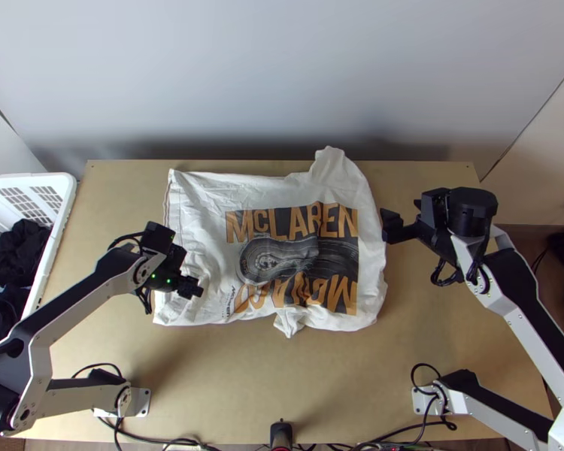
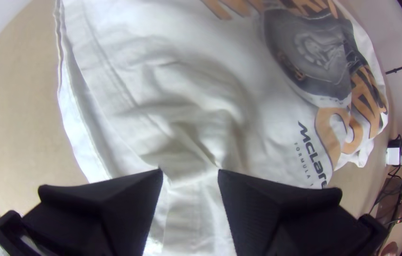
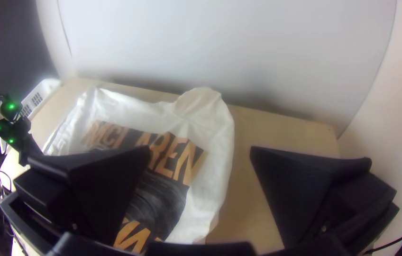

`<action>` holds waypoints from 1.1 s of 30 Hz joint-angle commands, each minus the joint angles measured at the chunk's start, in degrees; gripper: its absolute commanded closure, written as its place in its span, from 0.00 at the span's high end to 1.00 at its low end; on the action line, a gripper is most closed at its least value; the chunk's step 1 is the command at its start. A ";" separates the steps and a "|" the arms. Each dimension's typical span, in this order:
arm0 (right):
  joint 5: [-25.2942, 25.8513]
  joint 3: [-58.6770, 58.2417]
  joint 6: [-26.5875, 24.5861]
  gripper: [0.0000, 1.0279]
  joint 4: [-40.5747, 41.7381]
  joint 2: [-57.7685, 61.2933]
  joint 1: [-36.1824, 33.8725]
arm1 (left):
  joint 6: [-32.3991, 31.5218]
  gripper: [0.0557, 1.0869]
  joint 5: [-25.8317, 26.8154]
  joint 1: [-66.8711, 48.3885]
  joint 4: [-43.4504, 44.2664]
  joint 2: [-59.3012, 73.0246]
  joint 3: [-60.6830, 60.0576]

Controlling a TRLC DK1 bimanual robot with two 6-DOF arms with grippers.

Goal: Fold the t-shirt

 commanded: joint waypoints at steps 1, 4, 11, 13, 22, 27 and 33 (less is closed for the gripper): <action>-0.05 -0.65 -0.16 0.95 -0.13 -0.84 0.07 | -0.40 0.33 -0.29 1.09 3.61 0.81 -0.61; -0.05 -0.65 -0.16 0.95 -0.39 -1.19 0.07 | -0.40 0.16 -0.29 1.61 4.22 0.64 -0.78; -0.23 -0.65 -0.16 0.95 -1.27 -2.24 0.59 | 1.10 0.07 -0.29 4.08 4.22 -1.39 -0.34; -0.23 -0.74 -0.16 0.95 -1.45 -2.51 1.12 | 2.33 0.05 -0.38 5.92 4.22 -2.27 0.54; -0.32 -0.57 -0.07 0.95 -4.61 -2.68 4.99 | 7.87 0.05 -0.29 18.14 4.04 -3.93 6.16; -0.40 -1.44 0.11 0.95 -7.16 -3.30 8.77 | 8.74 0.03 -0.46 23.32 7.47 -2.27 6.95; -0.84 -2.67 0.46 0.95 -8.74 -3.65 14.74 | 7.78 0.03 -1.87 23.15 11.52 1.07 7.13</action>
